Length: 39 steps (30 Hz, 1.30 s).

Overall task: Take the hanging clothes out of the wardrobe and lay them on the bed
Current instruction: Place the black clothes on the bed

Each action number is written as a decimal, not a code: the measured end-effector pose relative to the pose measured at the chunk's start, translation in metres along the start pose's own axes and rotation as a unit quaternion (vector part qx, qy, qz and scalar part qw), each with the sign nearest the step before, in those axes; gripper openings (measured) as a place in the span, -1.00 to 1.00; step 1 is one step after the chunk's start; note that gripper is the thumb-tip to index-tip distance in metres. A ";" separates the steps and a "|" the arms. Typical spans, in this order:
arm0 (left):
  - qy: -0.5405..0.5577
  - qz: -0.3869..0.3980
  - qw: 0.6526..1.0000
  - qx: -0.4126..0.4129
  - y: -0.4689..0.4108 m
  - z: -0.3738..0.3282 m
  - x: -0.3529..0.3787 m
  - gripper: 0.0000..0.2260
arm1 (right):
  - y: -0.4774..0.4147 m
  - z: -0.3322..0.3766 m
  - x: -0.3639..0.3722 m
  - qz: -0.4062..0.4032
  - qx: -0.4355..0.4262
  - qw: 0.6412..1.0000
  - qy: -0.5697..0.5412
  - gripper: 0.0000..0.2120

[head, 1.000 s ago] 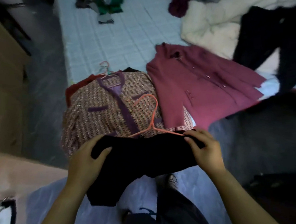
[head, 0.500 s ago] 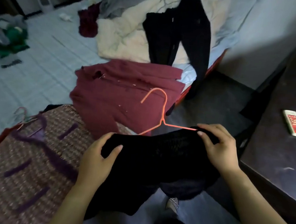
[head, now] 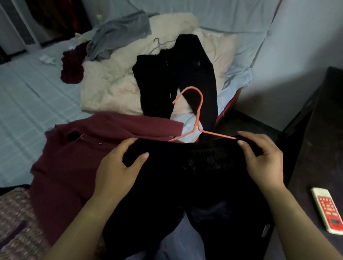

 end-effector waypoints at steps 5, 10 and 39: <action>0.030 -0.017 0.999 0.028 -0.110 -0.062 0.030 -0.64 | -0.118 -0.051 0.021 -0.047 -0.023 0.998 0.022 -0.83; 0.105 -0.011 0.994 0.033 -0.227 -0.123 0.061 -0.66 | -0.240 -0.092 0.029 -0.083 -0.035 0.994 0.059 -0.83; -0.109 -0.016 0.976 -0.187 -0.684 -0.015 0.218 -0.47 | -0.588 -0.369 0.511 0.340 -0.101 0.934 0.041 -0.76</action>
Point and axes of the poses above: each hand's wrist, its own y-axis away from the middle knuckle, its own x-axis out of the palm, z = x × y, the point moved 8 cm from there along -y, towards the middle knuckle, and after that the axes turned 9 degrees about -x, right-handed, at the moved point
